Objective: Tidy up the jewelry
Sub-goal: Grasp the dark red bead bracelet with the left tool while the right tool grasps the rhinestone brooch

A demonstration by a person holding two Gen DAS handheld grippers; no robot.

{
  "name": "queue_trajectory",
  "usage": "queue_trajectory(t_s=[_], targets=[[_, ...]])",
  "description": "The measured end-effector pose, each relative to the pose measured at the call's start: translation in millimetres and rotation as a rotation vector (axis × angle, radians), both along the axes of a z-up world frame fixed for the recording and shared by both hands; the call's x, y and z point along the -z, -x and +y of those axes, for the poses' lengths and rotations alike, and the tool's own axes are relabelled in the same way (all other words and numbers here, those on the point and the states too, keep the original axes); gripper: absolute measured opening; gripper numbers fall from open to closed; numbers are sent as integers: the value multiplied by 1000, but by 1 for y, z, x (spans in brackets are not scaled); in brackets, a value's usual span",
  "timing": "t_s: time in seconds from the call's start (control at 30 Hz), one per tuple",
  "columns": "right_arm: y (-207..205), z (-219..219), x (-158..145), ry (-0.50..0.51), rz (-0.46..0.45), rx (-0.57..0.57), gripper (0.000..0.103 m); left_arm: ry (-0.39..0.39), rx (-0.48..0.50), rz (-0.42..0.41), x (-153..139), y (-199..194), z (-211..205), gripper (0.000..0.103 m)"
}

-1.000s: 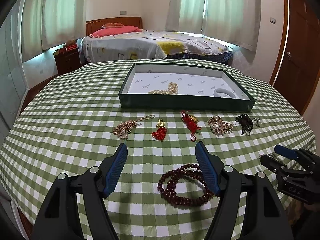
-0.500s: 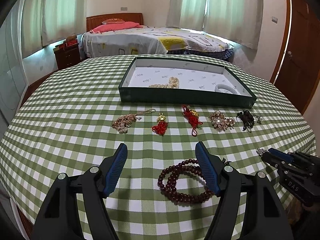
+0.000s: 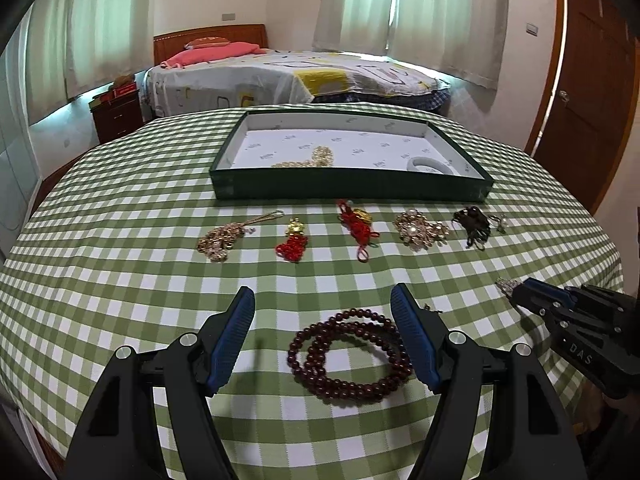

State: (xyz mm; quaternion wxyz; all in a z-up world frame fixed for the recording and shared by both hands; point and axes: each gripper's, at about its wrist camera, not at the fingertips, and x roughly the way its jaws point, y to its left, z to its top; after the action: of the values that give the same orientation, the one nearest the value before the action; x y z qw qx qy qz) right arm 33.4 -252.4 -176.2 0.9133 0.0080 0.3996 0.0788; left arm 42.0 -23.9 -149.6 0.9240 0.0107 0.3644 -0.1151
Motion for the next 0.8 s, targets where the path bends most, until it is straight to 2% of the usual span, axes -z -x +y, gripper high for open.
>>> queue_trajectory(t_s=[0.07, 0.37, 0.53, 0.63, 0.7, 0.77, 0.8], targets=[[0, 0, 0, 0, 0, -2, 16, -6, 9, 3, 2, 0, -3, 74], [1, 2, -1, 2, -2, -7, 16, -50, 36, 90, 25, -5, -15, 74], [1, 3, 0, 0, -2, -7, 16, -27, 32, 93, 27, -5, -11, 75], [0, 3, 0, 1, -2, -6, 16, -14, 37, 82, 25, -4, -9, 55], [0, 3, 0, 0, -2, -5, 16, 16, 56, 82, 24, -4, -7, 31], [0, 3, 0, 1, -3, -6, 16, 14, 49, 83, 24, -6, -5, 17], [0, 3, 0, 0, -4, -6, 16, 27, 52, 85, 24, -6, -3, 15]])
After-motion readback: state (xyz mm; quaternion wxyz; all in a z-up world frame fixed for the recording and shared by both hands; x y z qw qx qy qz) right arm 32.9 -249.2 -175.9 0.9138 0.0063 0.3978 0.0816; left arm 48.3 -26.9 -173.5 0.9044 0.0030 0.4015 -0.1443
